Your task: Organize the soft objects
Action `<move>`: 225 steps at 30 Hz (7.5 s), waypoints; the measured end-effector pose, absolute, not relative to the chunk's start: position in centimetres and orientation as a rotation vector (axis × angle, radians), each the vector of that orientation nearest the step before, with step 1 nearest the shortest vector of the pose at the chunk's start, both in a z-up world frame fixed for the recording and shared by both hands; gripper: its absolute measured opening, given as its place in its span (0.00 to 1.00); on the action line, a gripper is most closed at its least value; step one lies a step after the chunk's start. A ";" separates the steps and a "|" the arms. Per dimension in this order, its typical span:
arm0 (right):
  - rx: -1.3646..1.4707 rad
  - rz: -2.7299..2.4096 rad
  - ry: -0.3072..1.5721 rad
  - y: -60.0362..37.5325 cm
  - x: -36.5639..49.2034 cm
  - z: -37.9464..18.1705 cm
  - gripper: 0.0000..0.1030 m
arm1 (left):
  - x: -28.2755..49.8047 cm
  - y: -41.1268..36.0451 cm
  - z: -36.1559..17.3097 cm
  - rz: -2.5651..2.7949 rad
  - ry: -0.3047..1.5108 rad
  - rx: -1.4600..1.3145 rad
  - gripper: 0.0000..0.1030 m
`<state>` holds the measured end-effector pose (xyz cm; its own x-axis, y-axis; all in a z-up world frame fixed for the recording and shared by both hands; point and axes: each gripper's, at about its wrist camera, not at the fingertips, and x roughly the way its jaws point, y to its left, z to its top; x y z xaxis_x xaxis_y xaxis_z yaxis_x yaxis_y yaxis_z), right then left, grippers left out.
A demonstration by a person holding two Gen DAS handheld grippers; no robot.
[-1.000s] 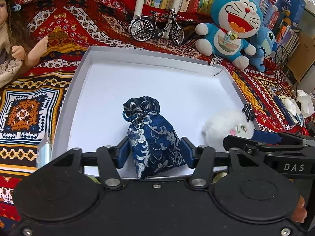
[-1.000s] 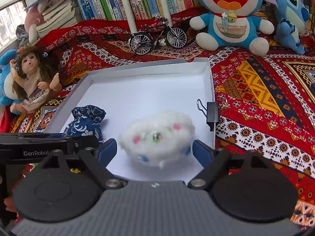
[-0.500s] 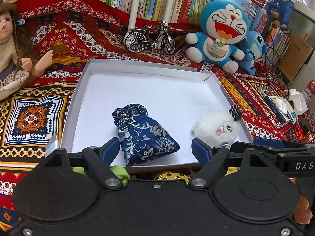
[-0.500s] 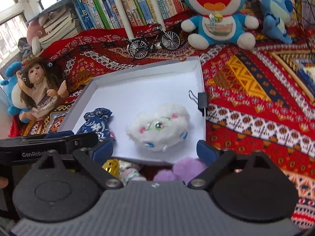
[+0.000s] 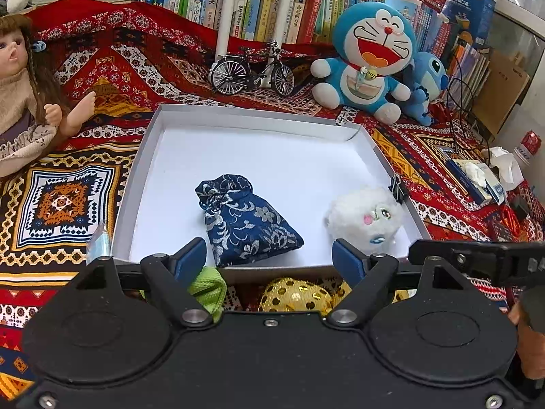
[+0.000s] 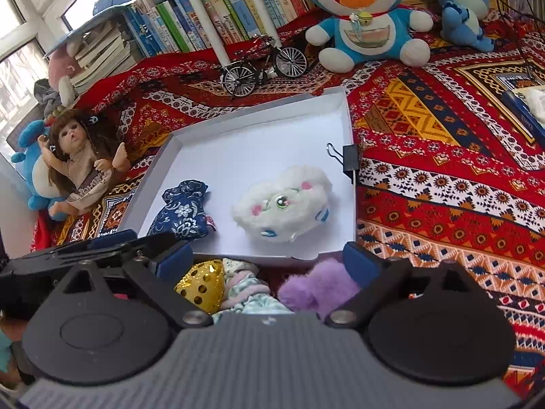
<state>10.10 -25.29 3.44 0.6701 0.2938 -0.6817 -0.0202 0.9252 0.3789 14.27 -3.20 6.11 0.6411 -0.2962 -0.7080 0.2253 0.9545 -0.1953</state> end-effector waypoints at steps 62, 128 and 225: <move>-0.016 0.184 0.634 -25.3 1.3 2.6 0.97 | 4.4 3.7 6.6 -0.217 0.720 -0.069 0.80; -0.042 0.071 0.555 -23.7 -3.2 -1.4 0.44 | 1.9 3.9 1.3 -0.103 0.700 0.032 0.73; 0.216 0.238 0.721 -22.7 22.9 2.8 0.43 | 26.8 -1.3 3.7 -0.173 0.810 -0.091 0.71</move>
<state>22.92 -22.70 2.81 0.7267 0.2879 -0.6238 -0.1402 0.9510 0.2755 26.81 -1.31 3.74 0.6761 -0.1886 -0.7123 0.1187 0.9819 -0.1473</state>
